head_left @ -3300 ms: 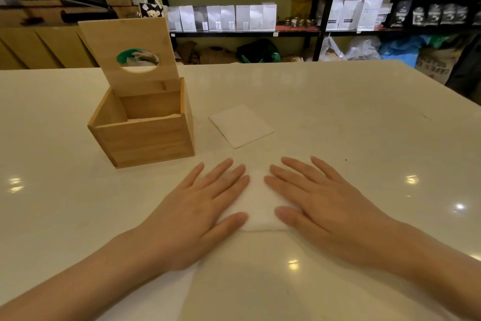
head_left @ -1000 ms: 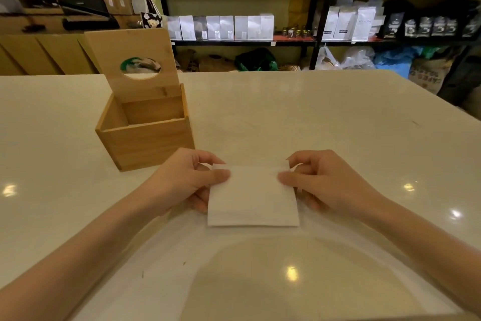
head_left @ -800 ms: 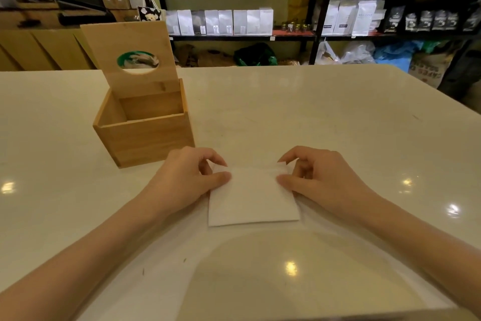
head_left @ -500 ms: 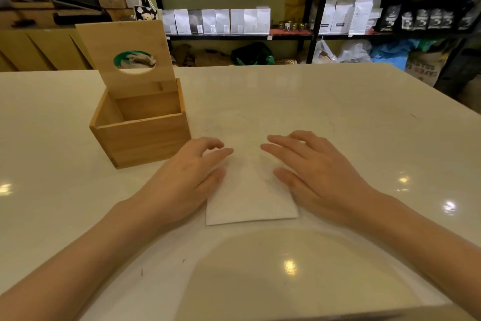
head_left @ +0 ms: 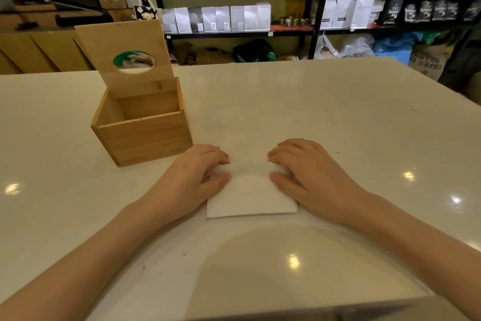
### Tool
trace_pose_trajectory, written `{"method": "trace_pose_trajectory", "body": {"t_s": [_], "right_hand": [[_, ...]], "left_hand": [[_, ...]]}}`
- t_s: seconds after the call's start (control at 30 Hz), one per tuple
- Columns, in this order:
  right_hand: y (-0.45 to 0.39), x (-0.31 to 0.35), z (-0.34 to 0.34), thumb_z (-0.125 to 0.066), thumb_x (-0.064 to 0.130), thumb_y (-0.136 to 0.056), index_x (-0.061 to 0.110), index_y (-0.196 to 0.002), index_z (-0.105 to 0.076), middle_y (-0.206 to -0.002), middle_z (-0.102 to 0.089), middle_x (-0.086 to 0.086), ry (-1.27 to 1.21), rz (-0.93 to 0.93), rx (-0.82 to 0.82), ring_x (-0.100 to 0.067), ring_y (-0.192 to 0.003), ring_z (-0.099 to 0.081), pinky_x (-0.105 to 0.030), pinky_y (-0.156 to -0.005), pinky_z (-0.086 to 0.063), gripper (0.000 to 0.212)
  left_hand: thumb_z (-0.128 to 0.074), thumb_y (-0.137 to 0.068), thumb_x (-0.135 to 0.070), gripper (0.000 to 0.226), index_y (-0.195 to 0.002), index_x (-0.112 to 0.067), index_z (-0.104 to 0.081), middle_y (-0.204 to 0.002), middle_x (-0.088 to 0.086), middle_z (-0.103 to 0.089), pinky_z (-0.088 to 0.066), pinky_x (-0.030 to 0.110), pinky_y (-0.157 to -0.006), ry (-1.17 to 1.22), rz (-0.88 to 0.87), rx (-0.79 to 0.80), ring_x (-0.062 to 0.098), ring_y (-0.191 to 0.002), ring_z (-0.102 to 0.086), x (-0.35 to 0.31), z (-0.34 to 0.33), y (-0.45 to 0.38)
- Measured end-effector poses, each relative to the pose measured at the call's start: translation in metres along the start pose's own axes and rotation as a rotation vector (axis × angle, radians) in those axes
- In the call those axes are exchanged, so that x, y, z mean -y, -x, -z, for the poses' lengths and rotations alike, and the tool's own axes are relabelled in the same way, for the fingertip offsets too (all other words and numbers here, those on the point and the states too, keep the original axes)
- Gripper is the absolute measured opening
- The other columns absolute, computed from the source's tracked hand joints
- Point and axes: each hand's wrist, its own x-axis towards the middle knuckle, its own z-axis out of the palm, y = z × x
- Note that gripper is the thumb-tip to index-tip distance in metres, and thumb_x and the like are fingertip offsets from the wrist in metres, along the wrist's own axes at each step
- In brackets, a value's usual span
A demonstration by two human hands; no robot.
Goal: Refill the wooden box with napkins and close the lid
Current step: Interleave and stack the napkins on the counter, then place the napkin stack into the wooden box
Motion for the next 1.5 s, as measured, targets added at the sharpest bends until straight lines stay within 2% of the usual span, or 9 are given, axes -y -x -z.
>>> {"method": "trace_pose_trajectory", "body": {"t_s": [0.2,0.4,0.57,0.7,0.93,1.07,1.17,1.33,1.5], "right_hand": [[0.000,0.006,0.010,-0.058,0.018,-0.080,0.022,-0.092,-0.059,-0.097,-0.064,0.003,-0.322,-0.138,0.003,-0.013,-0.095,-0.051,-0.029,-0.081,-0.040,0.012],[-0.008,0.010,0.021,-0.063,0.015,-0.076,0.027,-0.078,-0.062,-0.074,-0.064,0.013,-0.588,-0.304,0.024,0.000,-0.071,-0.056,-0.015,-0.063,-0.040,0.012],[-0.032,0.018,0.035,-0.071,0.017,-0.072,0.034,-0.079,-0.069,-0.069,-0.071,0.015,-0.688,-0.326,0.023,0.009,-0.069,-0.062,-0.002,-0.061,-0.041,0.019],[-0.060,0.032,0.049,-0.072,0.022,-0.073,0.031,-0.079,-0.068,-0.073,-0.073,0.015,-0.725,-0.246,0.022,0.005,-0.068,-0.065,0.000,-0.064,-0.041,0.011],[-0.122,0.057,0.053,-0.064,0.034,-0.076,0.033,-0.074,-0.069,-0.083,-0.071,0.016,-0.647,-0.109,0.005,0.002,-0.085,-0.062,-0.008,-0.074,-0.042,0.006],[-0.161,0.065,0.033,-0.060,0.039,-0.079,0.037,-0.082,-0.066,-0.116,-0.058,0.018,-0.452,-0.138,-0.042,-0.007,-0.122,-0.037,-0.032,-0.102,-0.030,0.007],[-0.182,0.067,0.021,-0.060,0.037,-0.082,0.031,-0.087,-0.070,-0.135,-0.048,0.011,-0.389,-0.163,-0.014,-0.011,-0.133,-0.020,-0.051,-0.106,-0.029,0.012],[-0.205,0.067,0.011,-0.063,0.031,-0.081,0.026,-0.090,-0.072,-0.141,-0.044,0.007,-0.405,-0.240,0.039,-0.013,-0.136,-0.017,-0.052,-0.109,-0.025,0.014],[-0.222,0.069,0.008,-0.065,0.030,-0.079,0.025,-0.090,-0.074,-0.138,-0.050,0.002,-0.326,-0.260,0.135,-0.016,-0.136,-0.024,-0.049,-0.108,-0.026,0.015]], "left_hand": [[-0.063,-0.079,-0.023,0.012,-0.084,-0.033,-0.059,-0.098,-0.009,-0.066,-0.040,0.010,-0.066,0.207,0.114,-0.015,0.001,-0.082,-0.054,-0.008,0.004,0.000],[-0.073,-0.071,-0.015,0.020,-0.080,-0.030,-0.061,-0.071,-0.011,-0.071,-0.048,0.016,-0.054,0.445,0.322,-0.072,0.004,-0.064,-0.063,-0.011,0.017,0.002],[-0.075,-0.068,-0.015,0.012,-0.078,-0.020,-0.070,-0.073,-0.002,-0.076,-0.055,0.028,-0.068,0.615,0.407,-0.093,0.015,-0.072,-0.070,-0.004,0.045,0.006],[-0.069,-0.073,-0.023,0.005,-0.075,-0.020,-0.070,-0.074,-0.007,-0.075,-0.049,0.009,-0.061,0.639,0.344,-0.162,0.004,-0.069,-0.069,0.000,0.074,0.015],[-0.066,-0.072,-0.033,0.005,-0.070,-0.029,-0.069,-0.086,-0.017,-0.066,-0.043,0.009,-0.058,0.338,0.392,-0.439,-0.001,-0.080,-0.058,0.032,0.114,0.012],[-0.068,-0.072,-0.033,0.015,-0.061,-0.033,-0.060,-0.109,-0.015,-0.052,-0.036,0.019,-0.075,0.188,0.506,-0.494,0.008,-0.103,-0.044,0.065,0.123,-0.003],[-0.069,-0.073,-0.035,0.011,-0.066,-0.030,-0.063,-0.132,-0.008,-0.046,-0.033,0.040,-0.098,0.128,0.620,-0.444,0.013,-0.125,-0.030,0.086,0.129,-0.014],[-0.072,-0.072,-0.032,0.006,-0.071,-0.026,-0.070,-0.143,-0.002,-0.042,-0.020,0.053,-0.110,0.124,0.654,-0.251,0.022,-0.136,-0.024,0.110,0.134,-0.033],[-0.072,-0.071,-0.034,0.016,-0.058,-0.035,-0.063,-0.113,-0.003,-0.063,-0.021,0.048,-0.106,0.019,0.638,-0.032,0.021,-0.131,-0.031,0.121,0.134,-0.048]]}}
